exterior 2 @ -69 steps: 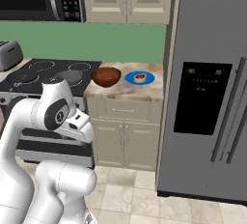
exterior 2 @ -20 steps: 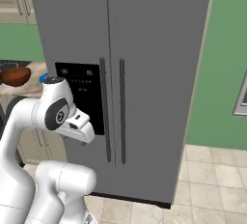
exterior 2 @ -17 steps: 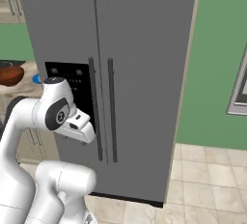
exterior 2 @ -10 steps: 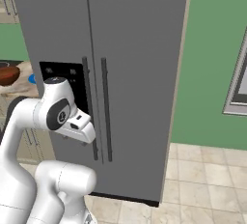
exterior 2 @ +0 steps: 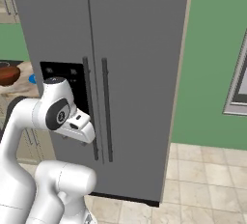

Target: Place one of the steaks on the plate and the other in the bowl. Then place the bowl in the fridge.

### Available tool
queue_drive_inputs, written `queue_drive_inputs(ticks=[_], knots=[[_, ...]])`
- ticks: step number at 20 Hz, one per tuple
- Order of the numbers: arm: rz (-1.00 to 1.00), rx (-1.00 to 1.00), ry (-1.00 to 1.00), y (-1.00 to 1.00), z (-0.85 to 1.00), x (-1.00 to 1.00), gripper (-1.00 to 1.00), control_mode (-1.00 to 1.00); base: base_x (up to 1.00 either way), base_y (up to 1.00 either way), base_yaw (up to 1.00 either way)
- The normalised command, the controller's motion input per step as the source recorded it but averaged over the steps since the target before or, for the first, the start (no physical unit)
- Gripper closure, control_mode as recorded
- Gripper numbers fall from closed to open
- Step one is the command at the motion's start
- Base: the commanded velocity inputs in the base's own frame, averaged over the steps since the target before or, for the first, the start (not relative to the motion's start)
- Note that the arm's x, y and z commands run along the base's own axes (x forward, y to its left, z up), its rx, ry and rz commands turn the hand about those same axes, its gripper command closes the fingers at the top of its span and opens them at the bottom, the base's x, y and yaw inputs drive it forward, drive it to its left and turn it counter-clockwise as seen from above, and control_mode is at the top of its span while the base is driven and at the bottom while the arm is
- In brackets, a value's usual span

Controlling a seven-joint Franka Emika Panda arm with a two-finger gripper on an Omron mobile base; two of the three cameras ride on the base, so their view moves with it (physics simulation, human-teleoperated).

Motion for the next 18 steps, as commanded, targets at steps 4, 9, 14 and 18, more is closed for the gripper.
queue_drive_inputs(ticks=[4, 9, 14, 18], knots=[[0.0, 0.0, 0.0, 0.0, 0.0, 0.0, -1.0, 1.0, -0.18, 0.23, -0.01], [0.0, 0.0, 0.0, 0.0, 0.0, 0.0, -1.0, 1.0, -0.3, 0.23, -0.01], [0.0, 0.0, 0.0, 0.0, 0.0, 0.0, -1.0, 1.0, 0.0, 0.28, 0.0], [0.0, 0.0, 0.0, 0.0, 0.0, 0.0, -1.0, 1.0, 0.16, 0.35, 0.0]])
